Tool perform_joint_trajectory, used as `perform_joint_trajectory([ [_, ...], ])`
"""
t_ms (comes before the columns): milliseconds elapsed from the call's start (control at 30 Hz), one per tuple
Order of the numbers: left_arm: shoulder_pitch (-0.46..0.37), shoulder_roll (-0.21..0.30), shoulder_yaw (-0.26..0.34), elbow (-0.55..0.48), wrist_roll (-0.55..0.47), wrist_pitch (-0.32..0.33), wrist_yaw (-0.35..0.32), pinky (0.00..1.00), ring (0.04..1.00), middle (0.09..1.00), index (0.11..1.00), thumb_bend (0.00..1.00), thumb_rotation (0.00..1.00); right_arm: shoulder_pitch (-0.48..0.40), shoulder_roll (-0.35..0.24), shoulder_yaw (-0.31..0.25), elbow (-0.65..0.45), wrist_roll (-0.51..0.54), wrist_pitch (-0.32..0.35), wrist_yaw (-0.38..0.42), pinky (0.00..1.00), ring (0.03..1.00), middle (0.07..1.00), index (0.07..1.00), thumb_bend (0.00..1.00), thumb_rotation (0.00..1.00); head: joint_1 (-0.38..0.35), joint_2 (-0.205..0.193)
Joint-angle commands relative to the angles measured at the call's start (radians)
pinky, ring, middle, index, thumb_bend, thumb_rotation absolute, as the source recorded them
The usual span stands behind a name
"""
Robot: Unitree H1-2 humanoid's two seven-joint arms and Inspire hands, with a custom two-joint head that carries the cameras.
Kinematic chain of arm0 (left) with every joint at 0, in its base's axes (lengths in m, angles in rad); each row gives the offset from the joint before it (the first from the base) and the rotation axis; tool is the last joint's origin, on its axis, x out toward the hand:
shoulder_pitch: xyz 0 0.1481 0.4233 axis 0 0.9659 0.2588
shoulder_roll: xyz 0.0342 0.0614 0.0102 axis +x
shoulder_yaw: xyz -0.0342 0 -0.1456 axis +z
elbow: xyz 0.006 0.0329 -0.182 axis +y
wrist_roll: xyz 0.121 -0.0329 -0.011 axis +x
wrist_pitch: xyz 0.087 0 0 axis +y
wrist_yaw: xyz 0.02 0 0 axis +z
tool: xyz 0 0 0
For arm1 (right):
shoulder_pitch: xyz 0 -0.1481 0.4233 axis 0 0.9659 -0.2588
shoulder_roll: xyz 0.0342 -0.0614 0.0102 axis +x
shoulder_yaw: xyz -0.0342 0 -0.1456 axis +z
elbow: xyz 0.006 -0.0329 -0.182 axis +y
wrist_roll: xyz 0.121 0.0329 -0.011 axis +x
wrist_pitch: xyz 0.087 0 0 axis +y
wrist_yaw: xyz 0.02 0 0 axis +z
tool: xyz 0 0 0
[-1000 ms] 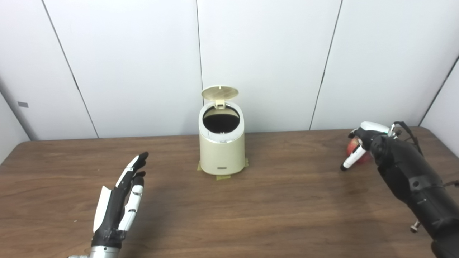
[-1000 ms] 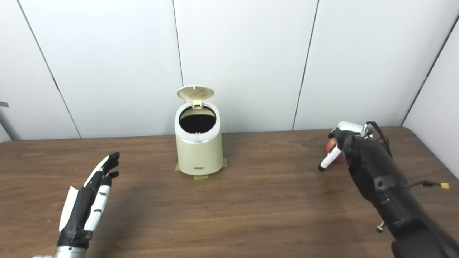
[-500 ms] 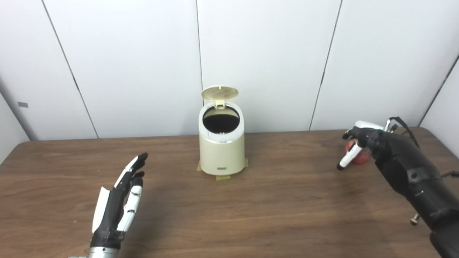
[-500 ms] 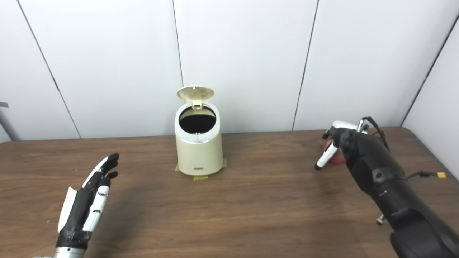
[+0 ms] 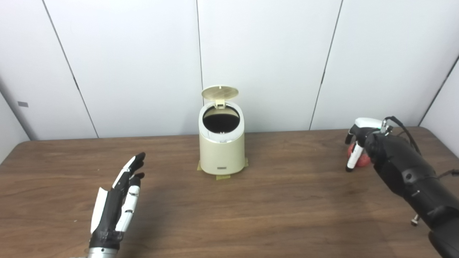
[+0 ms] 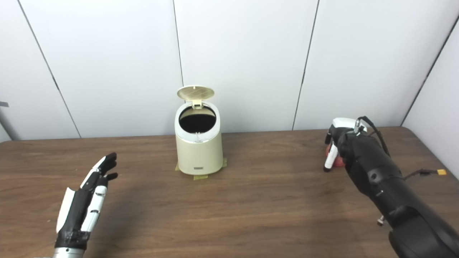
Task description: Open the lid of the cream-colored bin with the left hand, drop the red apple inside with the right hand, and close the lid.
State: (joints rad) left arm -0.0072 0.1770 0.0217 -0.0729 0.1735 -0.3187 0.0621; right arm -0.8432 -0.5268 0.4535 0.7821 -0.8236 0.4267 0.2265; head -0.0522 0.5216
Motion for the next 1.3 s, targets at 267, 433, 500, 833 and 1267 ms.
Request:
perform_joint_trajectory([
  [267, 0.005, -0.019, 0.015, -0.004, 0.014, -0.010, 0.011, 0.79, 0.902, 0.931, 0.909, 0.21, 1.00, -0.051, -0.002, -0.021, -0.035, 0.002, 0.013, -0.085, 0.18, 0.276, 0.474, 0.699, 0.56, 0.00, -0.001, -0.002],
  [433, 0.004, -0.020, 0.016, 0.005, 0.007, -0.015, 0.007, 0.78, 0.894, 0.927, 0.907, 0.20, 0.95, -0.057, -0.023, 0.017, -0.097, -0.028, 0.008, -0.036, 0.20, 0.300, 0.477, 0.526, 0.54, 0.00, -0.002, -0.001],
  [500, 0.003, -0.019, 0.016, 0.011, 0.007, -0.019, 0.007, 0.78, 0.892, 0.925, 0.909, 0.21, 0.96, -0.045, -0.030, 0.011, -0.157, -0.027, 0.009, -0.023, 0.22, 0.316, 0.479, 0.496, 0.53, 0.00, -0.002, -0.002],
  [833, -0.003, -0.019, 0.011, 0.024, 0.010, -0.031, 0.004, 0.79, 0.889, 0.924, 0.908, 0.22, 0.96, 0.033, -0.054, -0.022, -0.676, -0.033, -0.028, 0.118, 0.19, 0.279, 0.452, 0.488, 0.53, 0.00, -0.005, -0.003],
  [1267, -0.014, -0.044, 0.004, 0.051, 0.035, -0.031, 0.026, 0.81, 0.890, 0.912, 0.903, 0.23, 0.95, 0.037, 0.103, -0.061, -1.062, 0.026, -0.150, 0.218, 0.42, 0.482, 0.542, 0.449, 0.52, 0.00, 0.014, -0.019],
])
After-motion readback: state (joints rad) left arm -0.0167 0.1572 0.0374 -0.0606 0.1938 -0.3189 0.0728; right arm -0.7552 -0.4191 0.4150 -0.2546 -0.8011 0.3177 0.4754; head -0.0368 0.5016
